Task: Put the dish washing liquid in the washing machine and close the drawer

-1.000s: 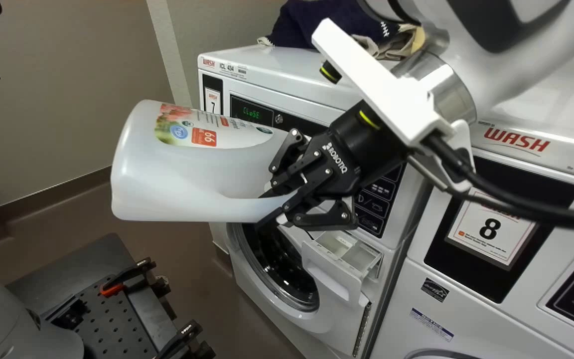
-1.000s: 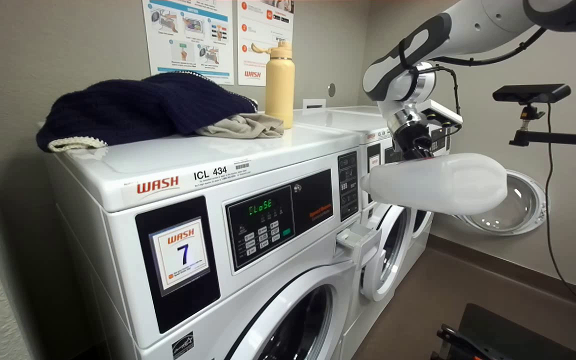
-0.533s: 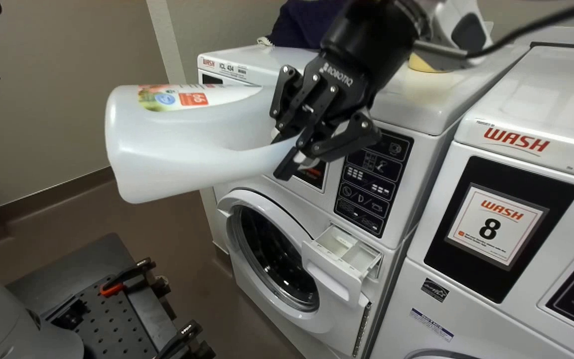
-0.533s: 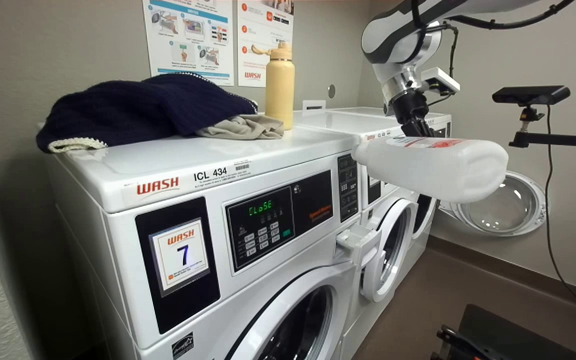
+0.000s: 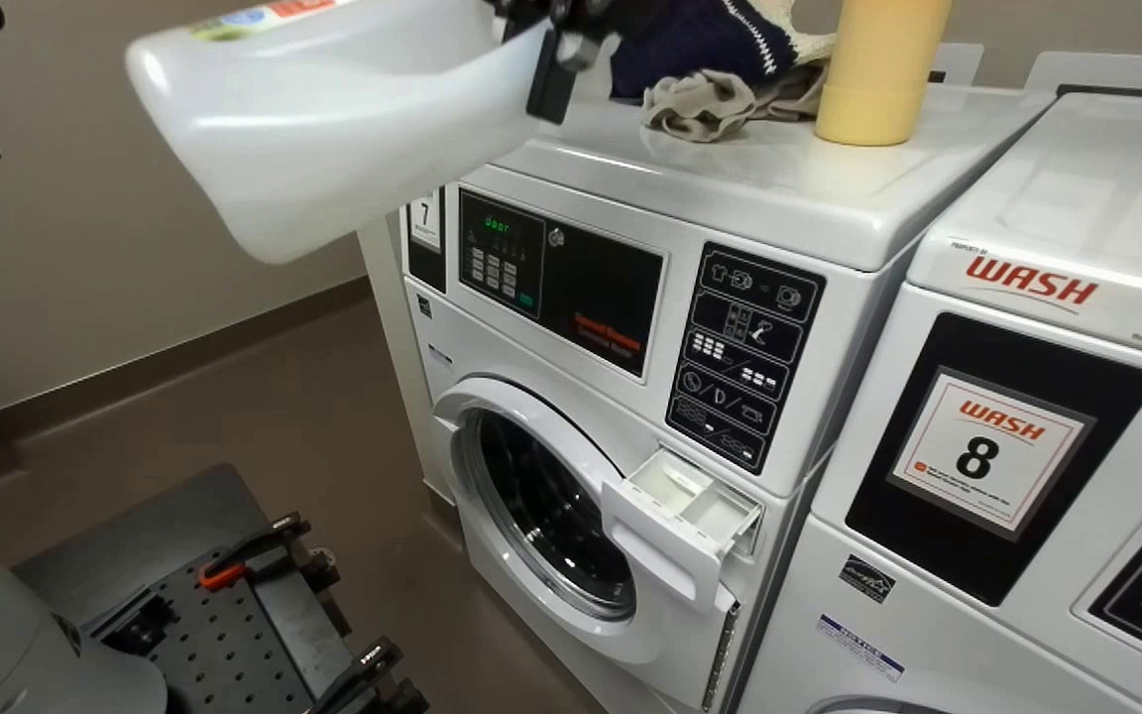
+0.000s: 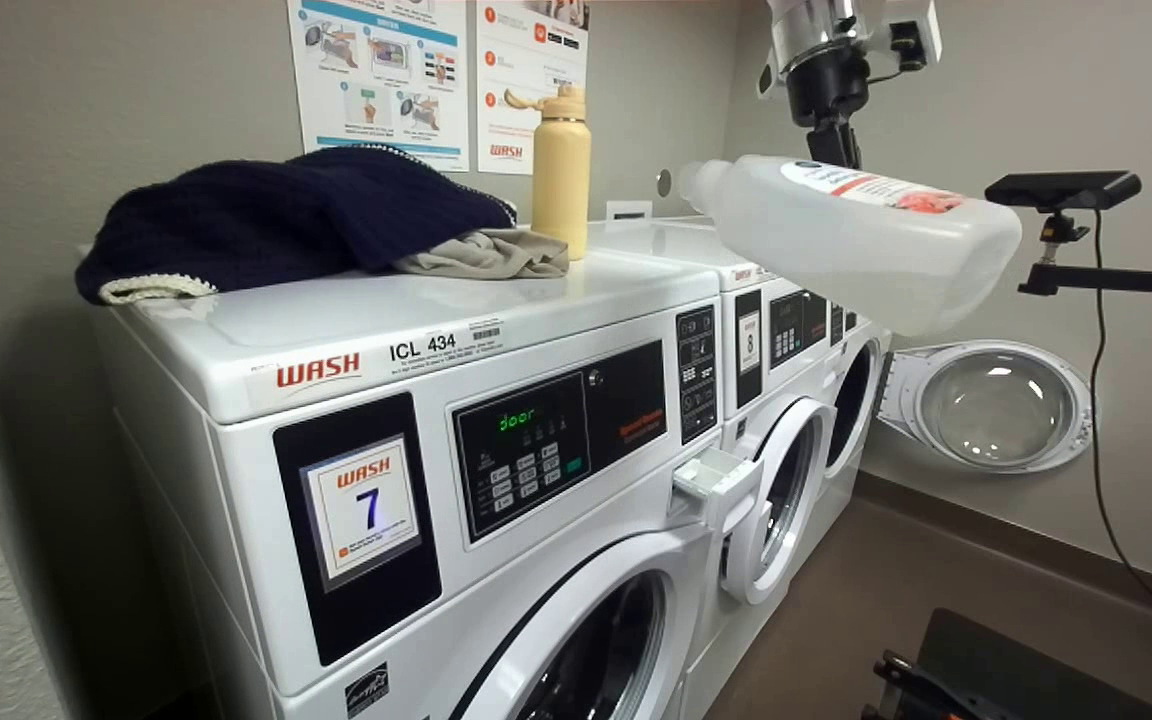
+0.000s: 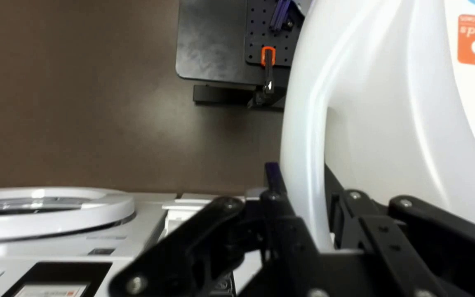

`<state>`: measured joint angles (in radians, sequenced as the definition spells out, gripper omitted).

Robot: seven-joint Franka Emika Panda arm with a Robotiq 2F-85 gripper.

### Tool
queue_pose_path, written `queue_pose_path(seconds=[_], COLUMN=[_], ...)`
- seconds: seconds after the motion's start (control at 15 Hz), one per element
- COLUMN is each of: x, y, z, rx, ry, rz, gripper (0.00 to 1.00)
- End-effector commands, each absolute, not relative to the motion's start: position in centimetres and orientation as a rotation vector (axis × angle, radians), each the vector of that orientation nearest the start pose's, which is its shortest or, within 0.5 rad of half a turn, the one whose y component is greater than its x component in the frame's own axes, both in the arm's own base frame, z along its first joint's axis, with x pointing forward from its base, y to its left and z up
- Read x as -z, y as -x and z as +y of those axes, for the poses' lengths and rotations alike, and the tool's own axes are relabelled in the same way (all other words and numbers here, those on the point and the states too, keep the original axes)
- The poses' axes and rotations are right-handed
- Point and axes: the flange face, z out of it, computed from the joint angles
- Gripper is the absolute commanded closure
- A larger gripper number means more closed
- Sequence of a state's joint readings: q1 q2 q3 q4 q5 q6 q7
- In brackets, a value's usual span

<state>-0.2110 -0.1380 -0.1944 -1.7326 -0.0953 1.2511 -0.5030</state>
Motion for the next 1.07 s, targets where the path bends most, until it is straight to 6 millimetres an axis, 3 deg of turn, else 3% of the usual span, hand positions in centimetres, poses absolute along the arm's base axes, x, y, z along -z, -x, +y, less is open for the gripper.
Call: queue_pose_path(seconds=[0.0,0.33,0.73,1.0], x=[-65.8,-70.1,-71.7,-72.7], y=[-43.5,-47.6,-52.0,-53.0], z=[-18.4,-16.9,-17.8,-17.7], rx=[-0.314,0.099,0.674,1.021], ry=[3.158,3.318,3.367,3.314], rz=[-0.241,-0.337,-0.341,-0.327], gripper=[0.9,0.9,0.91,0.9])
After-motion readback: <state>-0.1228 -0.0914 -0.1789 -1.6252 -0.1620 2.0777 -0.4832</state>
